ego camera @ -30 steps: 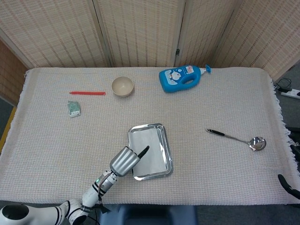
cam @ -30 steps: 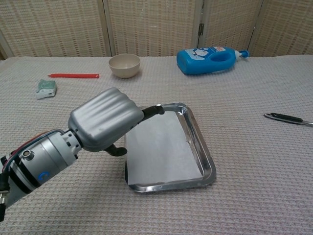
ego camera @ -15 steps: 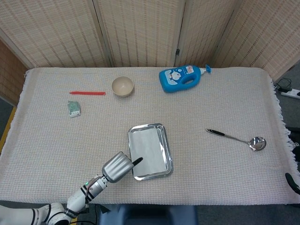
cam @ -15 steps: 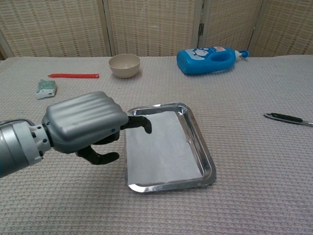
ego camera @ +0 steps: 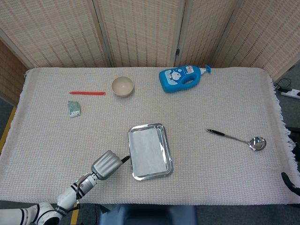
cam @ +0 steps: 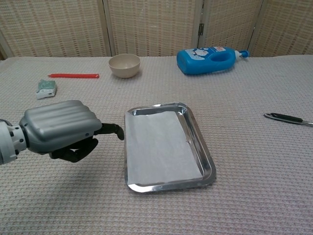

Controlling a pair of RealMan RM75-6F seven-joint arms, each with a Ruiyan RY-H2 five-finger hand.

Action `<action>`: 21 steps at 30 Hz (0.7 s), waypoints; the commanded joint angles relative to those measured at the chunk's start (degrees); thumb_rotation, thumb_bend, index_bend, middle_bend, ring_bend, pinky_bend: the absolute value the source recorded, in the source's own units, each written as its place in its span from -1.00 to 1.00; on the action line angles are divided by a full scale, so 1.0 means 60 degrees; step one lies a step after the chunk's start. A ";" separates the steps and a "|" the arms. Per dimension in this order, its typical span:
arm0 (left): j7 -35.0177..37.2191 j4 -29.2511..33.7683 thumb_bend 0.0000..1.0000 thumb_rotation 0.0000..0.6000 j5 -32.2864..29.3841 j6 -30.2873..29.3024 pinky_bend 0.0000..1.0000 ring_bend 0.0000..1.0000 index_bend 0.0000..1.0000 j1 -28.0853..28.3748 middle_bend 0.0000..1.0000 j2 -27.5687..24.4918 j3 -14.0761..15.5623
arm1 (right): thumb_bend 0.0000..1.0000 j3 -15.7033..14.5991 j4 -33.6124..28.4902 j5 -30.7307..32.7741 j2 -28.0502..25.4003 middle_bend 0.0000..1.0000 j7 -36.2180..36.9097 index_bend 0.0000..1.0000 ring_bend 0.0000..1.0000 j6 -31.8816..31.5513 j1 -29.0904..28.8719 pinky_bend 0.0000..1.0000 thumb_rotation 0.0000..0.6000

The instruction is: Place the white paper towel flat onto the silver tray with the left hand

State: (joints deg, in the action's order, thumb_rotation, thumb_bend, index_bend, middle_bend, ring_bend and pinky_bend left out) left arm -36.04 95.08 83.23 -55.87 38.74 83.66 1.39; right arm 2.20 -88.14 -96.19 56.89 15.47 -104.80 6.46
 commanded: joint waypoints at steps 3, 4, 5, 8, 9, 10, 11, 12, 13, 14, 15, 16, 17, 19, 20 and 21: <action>0.0273 -0.0279 0.68 1.00 0.0046 0.0086 1.00 1.00 -0.50 0.0070 1.00 0.0186 -0.0053 | -0.28 0.0094 -0.0066 0.0169 0.0104 -1.00 -0.0386 -1.00 -1.00 0.0103 -0.0022 -1.00 1.00; 0.0273 -0.0368 0.68 1.00 -0.0034 0.0171 1.00 1.00 -0.50 0.0086 1.00 0.0266 -0.0051 | -0.28 0.0101 -0.0062 0.0186 0.0095 -1.00 -0.0361 -1.00 -1.00 0.0143 -0.0041 -1.00 1.00; 0.0243 -0.0436 0.68 1.00 -0.0097 0.0240 1.00 1.00 -0.52 0.0100 1.00 0.0339 -0.0046 | -0.28 0.0104 -0.0057 0.0200 0.0096 -1.00 -0.0349 -1.00 -1.00 0.0185 -0.0059 -1.00 1.00; 0.0232 -0.0720 0.68 1.00 -0.0273 0.0372 1.00 1.00 -0.58 0.0103 1.00 0.0643 -0.0032 | -0.28 0.0072 -0.0064 0.0175 0.0160 -1.00 -0.0441 -1.00 -1.00 0.0417 -0.0167 -1.00 1.00; 0.0264 -0.0854 0.68 1.00 -0.0329 0.0445 1.00 1.00 -0.58 0.0116 1.00 0.0763 -0.0024 | -0.28 0.0045 -0.0076 0.0135 0.0172 -1.00 -0.0462 -1.00 -1.00 0.0500 -0.0207 -1.00 1.00; 0.0285 -0.0960 0.68 1.00 -0.0358 0.0496 1.00 1.00 -0.58 0.0132 1.00 0.0848 -0.0021 | -0.28 0.0038 -0.0086 0.0123 0.0177 -1.00 -0.0466 -1.00 -1.00 0.0538 -0.0228 -1.00 1.00; 0.0294 -0.1059 0.68 1.00 -0.0369 0.0540 1.00 1.00 -0.58 0.0152 1.00 0.0925 -0.0018 | -0.27 0.0034 -0.0093 0.0117 0.0178 -1.00 -0.0469 -1.00 -1.00 0.0557 -0.0239 -1.00 1.00; 0.0292 -0.1148 0.68 1.00 -0.0368 0.0572 1.00 1.00 -0.58 0.0174 1.00 0.0991 -0.0018 | -0.27 0.0026 -0.0097 0.0109 0.0173 -1.00 -0.0460 -1.00 -1.00 0.0560 -0.0238 -1.00 1.00; 0.0285 -0.1238 0.67 1.00 -0.0372 0.0607 1.00 1.00 -0.58 0.0197 1.00 0.1059 -0.0019 | -0.27 0.0021 -0.0104 0.0099 0.0163 -1.00 -0.0426 -1.00 -1.00 0.0537 -0.0228 -1.00 1.00; 0.0273 -0.1275 0.67 1.00 -0.0397 0.0636 1.00 1.00 -0.59 0.0209 1.00 0.1091 -0.0020 | -0.27 0.0027 -0.0109 0.0099 0.0160 -1.00 -0.0388 -1.00 -1.00 0.0505 -0.0218 -1.00 1.00; 0.0251 -0.1302 0.66 1.00 -0.0434 0.0664 1.00 1.00 -0.59 0.0222 1.00 0.1120 -0.0025 | -0.27 0.0029 -0.0105 0.0094 0.0151 -1.00 -0.0345 -1.00 -1.00 0.0464 -0.0203 -1.00 1.00; 0.0245 -0.1318 0.66 1.00 -0.0453 0.0683 1.00 1.00 -0.59 0.0231 1.00 0.1138 -0.0026 | -0.27 0.0030 -0.0100 0.0088 0.0144 -1.00 -0.0326 -1.00 -1.00 0.0437 -0.0191 -1.00 1.00; 0.0247 -0.1342 0.65 1.00 -0.0463 0.0705 1.00 1.00 -0.59 0.0242 1.00 0.1155 -0.0022 | -0.27 0.0033 -0.0093 0.0086 0.0143 -1.00 -0.0317 -1.00 -1.00 0.0412 -0.0183 -1.00 1.00; 0.0257 -0.1422 0.65 1.00 -0.0482 0.0767 1.00 1.00 -0.59 0.0272 1.00 0.1196 -0.0008 | -0.27 0.0031 -0.0089 0.0068 0.0143 -1.00 -0.0287 -1.00 -1.00 0.0376 -0.0171 -1.00 1.00; 0.0262 -0.1463 0.65 1.00 -0.0490 0.0801 1.00 1.00 -0.59 0.0285 1.00 0.1220 0.0004 | -0.28 0.0032 -0.0092 0.0068 0.0143 -1.00 -0.0277 -1.00 -1.00 0.0369 -0.0168 -1.00 1.00; 0.0285 -0.1524 0.64 1.00 -0.0487 0.0837 1.00 1.00 -0.59 0.0304 1.00 0.1258 0.0016 | -0.28 0.0030 -0.0096 0.0061 0.0139 -1.00 -0.0274 -1.00 -1.00 0.0363 -0.0168 -1.00 1.00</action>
State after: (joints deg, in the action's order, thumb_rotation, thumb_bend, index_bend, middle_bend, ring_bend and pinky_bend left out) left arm -34.40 86.10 80.33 -50.99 40.47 91.08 1.42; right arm 2.39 -88.71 -95.82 57.73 13.82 -102.61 5.45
